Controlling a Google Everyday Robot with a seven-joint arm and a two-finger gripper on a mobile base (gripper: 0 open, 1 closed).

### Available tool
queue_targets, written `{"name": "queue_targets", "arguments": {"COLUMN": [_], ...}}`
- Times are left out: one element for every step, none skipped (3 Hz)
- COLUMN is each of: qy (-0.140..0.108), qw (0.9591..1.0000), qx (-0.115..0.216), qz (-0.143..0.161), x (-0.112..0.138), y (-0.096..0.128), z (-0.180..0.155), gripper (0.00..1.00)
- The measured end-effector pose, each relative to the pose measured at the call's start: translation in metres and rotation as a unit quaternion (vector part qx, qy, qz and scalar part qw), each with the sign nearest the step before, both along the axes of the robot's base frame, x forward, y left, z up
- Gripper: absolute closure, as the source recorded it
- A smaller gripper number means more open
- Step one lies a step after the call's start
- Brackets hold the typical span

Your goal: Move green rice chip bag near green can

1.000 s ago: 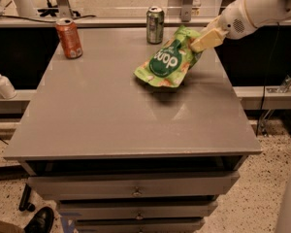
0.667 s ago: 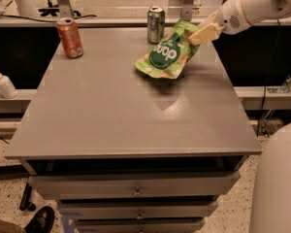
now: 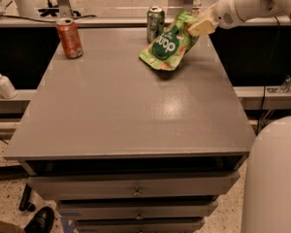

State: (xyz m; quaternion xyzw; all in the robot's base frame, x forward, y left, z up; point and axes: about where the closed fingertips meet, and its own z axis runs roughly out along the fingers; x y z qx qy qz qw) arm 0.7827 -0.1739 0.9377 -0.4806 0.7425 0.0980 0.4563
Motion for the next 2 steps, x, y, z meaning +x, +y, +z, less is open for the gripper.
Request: {"name": "queue_targets", "arguments": {"qy": [-0.004, 0.003], "qw": [0.9997, 0.9994], "qx": [-0.014, -0.019], "qz": [-0.018, -0.030], "x": [0.010, 0.015], "y": [-0.002, -0.003], "z": [-0.015, -0.030], "gripper": [1.00, 1.00]}}
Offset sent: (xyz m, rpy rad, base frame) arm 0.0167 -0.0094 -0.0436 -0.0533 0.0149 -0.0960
